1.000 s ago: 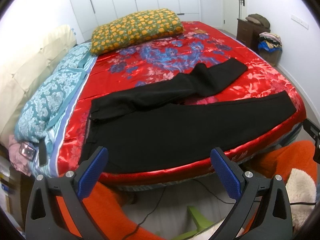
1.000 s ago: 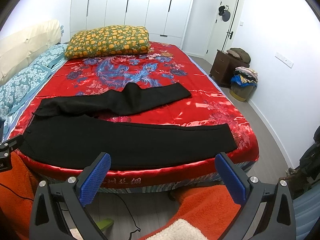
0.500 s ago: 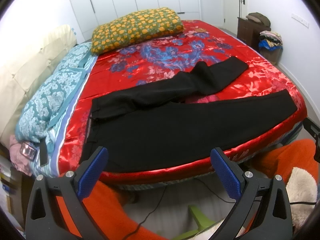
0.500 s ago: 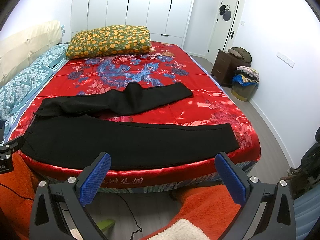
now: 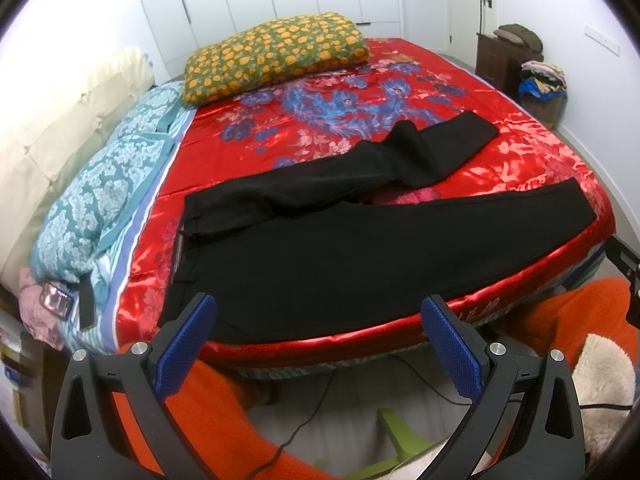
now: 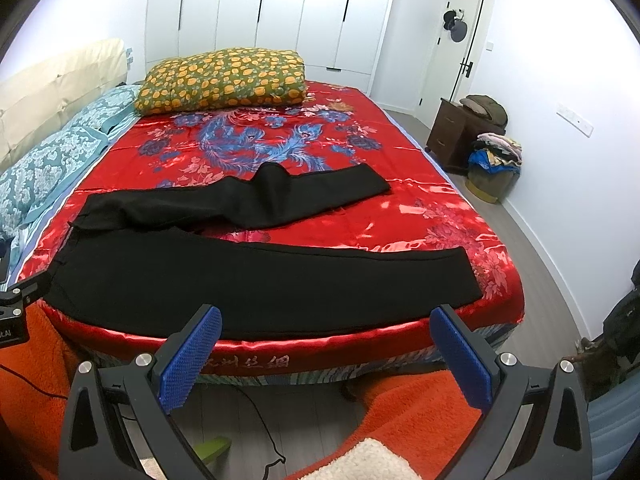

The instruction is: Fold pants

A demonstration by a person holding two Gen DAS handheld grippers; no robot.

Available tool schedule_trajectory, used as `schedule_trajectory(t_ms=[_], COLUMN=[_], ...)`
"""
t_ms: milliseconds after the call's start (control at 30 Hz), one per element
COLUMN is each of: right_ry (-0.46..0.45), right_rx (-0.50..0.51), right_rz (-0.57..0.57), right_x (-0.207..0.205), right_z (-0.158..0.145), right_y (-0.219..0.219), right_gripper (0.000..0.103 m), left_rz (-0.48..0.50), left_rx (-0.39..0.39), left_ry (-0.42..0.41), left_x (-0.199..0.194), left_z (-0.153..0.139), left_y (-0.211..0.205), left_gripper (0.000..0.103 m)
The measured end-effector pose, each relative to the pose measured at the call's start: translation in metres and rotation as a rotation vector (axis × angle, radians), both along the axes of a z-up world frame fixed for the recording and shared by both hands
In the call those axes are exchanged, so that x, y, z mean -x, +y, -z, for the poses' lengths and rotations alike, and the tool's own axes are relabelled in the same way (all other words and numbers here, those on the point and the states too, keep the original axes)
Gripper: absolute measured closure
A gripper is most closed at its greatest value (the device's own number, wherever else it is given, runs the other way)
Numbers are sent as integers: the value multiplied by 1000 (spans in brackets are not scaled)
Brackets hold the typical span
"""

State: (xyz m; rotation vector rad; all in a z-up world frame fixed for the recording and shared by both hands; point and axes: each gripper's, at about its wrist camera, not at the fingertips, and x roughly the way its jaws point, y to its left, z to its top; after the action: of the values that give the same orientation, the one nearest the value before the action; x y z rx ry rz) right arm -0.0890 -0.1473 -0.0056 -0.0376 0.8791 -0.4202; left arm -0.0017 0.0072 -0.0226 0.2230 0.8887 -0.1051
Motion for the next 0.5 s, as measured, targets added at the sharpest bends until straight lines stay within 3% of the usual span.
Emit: schedule_trajectory(t_ms=[500], right_ry=[25], right_rx=[-17], right_rz=[-22], right_x=[-12], right_z=[8], right_y=[-2], right_gripper=[0], left_rz=[-11], left_rx=[-3], left_ry=[32], left_x=[-11], left_z=[8], left_y=[-2], left_gripper=[1])
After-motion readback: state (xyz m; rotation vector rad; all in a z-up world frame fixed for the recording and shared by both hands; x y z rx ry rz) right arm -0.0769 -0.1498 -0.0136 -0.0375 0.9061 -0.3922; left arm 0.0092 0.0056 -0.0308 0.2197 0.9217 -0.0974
